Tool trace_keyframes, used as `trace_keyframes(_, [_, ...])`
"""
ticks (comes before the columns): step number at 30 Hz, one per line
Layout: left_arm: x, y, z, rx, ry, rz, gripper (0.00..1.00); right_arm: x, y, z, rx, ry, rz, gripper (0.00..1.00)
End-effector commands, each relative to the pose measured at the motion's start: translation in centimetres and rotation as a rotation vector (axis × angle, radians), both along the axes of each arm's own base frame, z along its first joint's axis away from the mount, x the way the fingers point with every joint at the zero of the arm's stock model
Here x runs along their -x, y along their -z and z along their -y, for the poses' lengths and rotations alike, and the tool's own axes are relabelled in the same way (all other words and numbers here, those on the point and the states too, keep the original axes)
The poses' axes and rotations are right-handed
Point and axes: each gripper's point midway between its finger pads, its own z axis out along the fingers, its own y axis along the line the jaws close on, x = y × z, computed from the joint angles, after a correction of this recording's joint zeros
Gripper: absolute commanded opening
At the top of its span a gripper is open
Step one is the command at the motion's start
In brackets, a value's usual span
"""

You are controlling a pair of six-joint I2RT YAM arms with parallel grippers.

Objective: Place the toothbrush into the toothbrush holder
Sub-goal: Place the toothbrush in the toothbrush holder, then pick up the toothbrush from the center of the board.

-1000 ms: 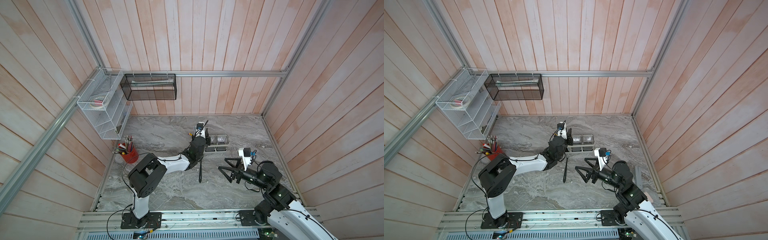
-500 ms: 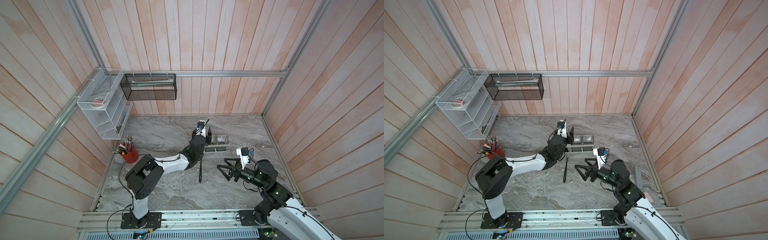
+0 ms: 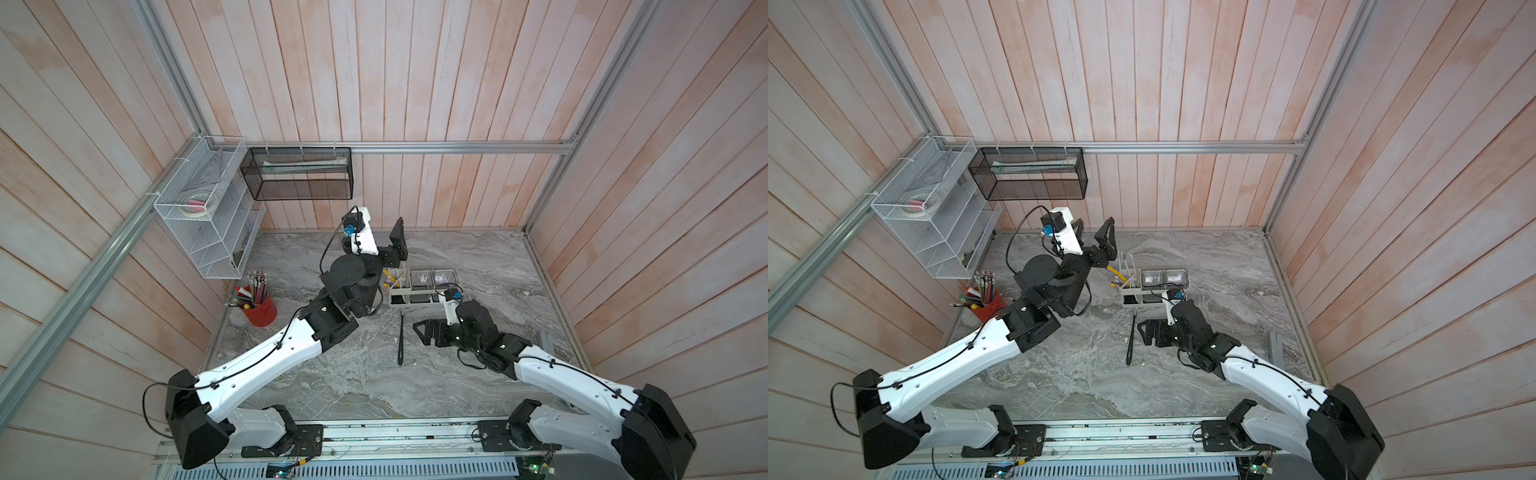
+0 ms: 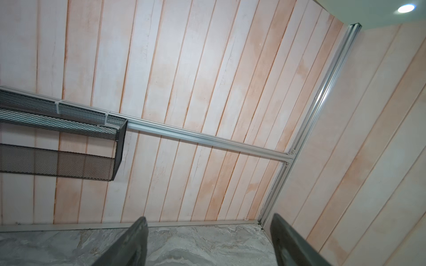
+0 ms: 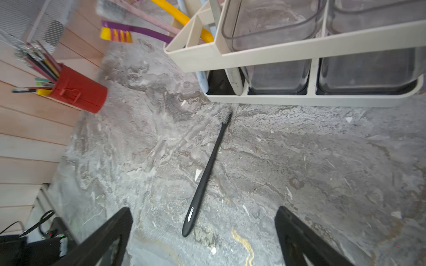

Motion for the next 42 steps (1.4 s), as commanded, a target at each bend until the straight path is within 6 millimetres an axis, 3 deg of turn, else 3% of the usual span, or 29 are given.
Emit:
trace_keyframes(1, [1.1,5.1,-2.6,-0.08,-0.065,-0.195,0.93,-1.3,1.0,-0.7,0.064,0.085,0.018,0.98])
trace_keyframes(4, [2.7,6.9,-4.9,-0.092,-0.084,-0.261,1.0,-1.6,1.6,-2.9,0.086,0.077,0.019,0.98])
trace_keyframes(9, [4.7,9.9,-7.6,-0.111,-0.108,-0.349,1.0,-2.1,3.1,-5.5,0.151,0.056,0.004,0.98])
trace_keyframes(14, [5.9,12.2,-9.5,-0.12,-0.138,-0.405,1.0,-2.2,5.4,-6.3,0.182,0.058,-0.051,0.98])
trace_keyframes(24, [6.0,14.9,-10.0,-0.163,-0.174,-0.468,1.0,-3.7,8.7,-5.9,0.358,0.101,-0.081,0.85])
trace_keyframes(31, [6.2,15.2,-10.4,-0.164,-0.181,-0.466,1.0,-5.0,8.9,-5.2,0.439,0.153,-0.05,0.71])
trace_keyframes(42, [6.3,15.8,-10.5,-0.158,-0.184,-0.475,1.0,-6.9,10.1,-5.7,0.423,0.168,-0.051,0.57])
